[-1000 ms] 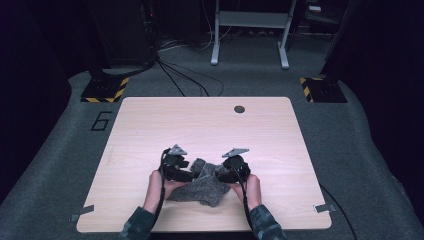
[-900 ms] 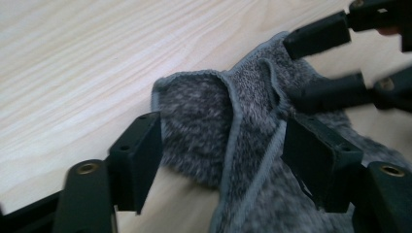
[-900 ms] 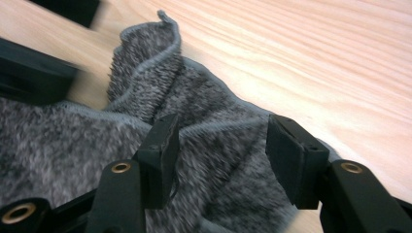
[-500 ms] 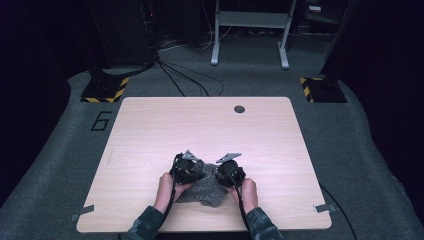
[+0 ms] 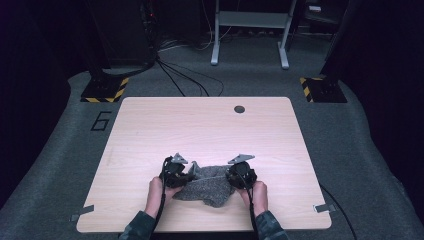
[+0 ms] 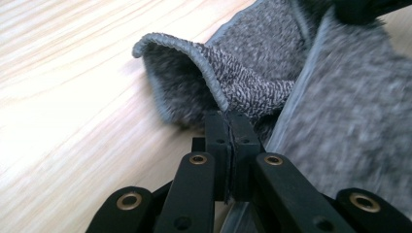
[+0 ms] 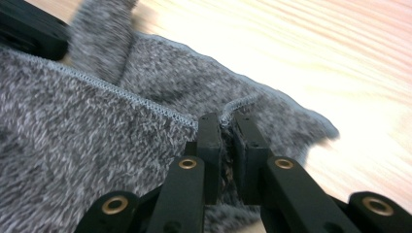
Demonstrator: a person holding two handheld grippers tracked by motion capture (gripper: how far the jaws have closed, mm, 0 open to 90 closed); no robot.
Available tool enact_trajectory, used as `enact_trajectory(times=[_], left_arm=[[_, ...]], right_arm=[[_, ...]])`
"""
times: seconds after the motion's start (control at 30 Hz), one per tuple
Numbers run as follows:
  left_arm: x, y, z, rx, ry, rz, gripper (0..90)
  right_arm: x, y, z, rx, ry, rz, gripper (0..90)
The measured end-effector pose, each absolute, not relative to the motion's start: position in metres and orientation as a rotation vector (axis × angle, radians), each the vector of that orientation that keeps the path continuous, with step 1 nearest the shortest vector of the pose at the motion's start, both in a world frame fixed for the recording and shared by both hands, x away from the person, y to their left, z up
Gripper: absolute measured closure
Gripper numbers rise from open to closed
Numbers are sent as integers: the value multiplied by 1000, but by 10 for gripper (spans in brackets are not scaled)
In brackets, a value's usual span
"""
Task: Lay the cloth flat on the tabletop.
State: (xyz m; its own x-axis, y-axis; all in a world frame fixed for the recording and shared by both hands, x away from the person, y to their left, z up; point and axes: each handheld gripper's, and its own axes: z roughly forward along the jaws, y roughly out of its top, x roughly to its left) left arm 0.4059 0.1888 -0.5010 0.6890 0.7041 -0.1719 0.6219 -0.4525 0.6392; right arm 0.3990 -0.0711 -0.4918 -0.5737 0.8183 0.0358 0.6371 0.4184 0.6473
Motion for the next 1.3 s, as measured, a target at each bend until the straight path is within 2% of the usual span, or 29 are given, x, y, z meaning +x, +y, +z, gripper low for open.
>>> enact_trajectory(times=[0.3,0.43,0.53,0.6,0.7,0.83,1.0,1.17,1.3], left_arm=[[395,215,-504,2211,1060,156,890],[394,217,-503,2202,1072,151,889],[394,220,-497,2211,1061,139,881],[395,221,-494,2235,1055,104,819],[399,230,-484,2239,1083,105,648],[407,238,-474,2197,1125,136,480],[425,234,-464,2153,1130,227,405],[442,223,-466,2142,1131,215,359],[449,216,-476,2150,1155,192,357]], right_arm=[[380,-108,-491,1349,2322,939,823],[374,-115,-489,1359,2319,940,759],[373,-125,-480,1341,2316,986,656],[375,-132,-474,1377,2298,1023,653],[382,-147,-466,1423,2242,1053,618],[399,-158,-466,1484,2195,1038,572],[417,-151,-477,1526,2237,991,574],[420,-143,-487,1535,2280,952,563],[422,-139,-493,1534,2297,927,558]])
